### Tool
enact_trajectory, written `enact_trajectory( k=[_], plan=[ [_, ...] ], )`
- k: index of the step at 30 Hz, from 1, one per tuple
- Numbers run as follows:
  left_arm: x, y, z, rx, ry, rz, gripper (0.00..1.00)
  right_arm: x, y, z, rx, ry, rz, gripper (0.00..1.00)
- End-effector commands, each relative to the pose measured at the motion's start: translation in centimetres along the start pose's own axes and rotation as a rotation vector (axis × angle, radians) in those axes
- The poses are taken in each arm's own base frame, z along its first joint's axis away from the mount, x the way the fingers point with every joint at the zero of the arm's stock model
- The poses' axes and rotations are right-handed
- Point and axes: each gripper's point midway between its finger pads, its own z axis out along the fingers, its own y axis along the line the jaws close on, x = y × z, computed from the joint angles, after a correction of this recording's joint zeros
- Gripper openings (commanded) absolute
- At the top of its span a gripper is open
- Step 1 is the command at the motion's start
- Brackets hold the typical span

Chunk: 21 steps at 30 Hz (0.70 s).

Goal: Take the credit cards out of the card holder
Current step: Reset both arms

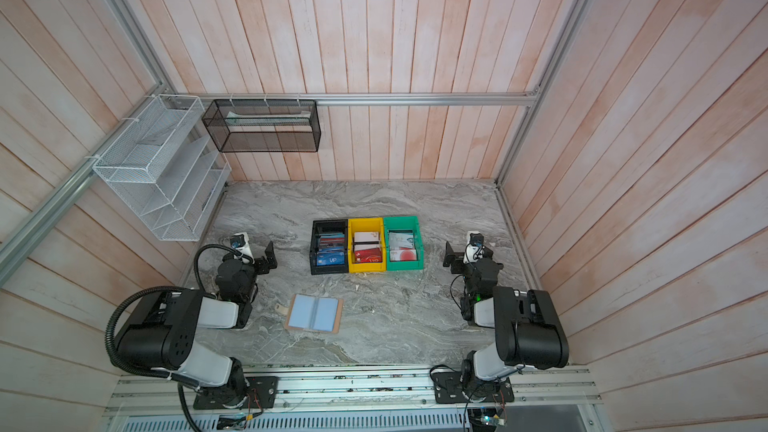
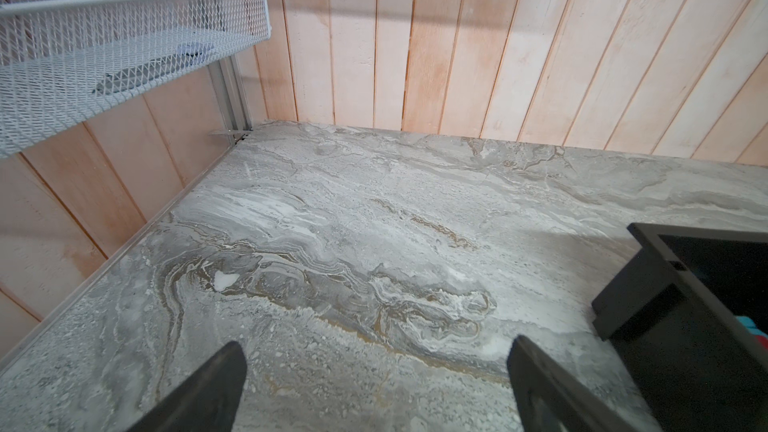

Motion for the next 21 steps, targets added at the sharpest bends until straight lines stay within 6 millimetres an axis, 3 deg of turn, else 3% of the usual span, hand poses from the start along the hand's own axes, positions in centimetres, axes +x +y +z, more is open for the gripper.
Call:
enact_trajectory(
  k=[1,21],
  plan=[
    [-1.7,-0.05,0.25,0.006,-0.054,0.008,1.0,-0.81,0.04,0.16,0.003,-0.028,-0.001,0.98],
    [-1.7,-0.08,0.25,0.007,-0.054,0.009,1.0,-0.79,-0.44,0.24,0.032,-0.025,0.01,0.98]
  ],
)
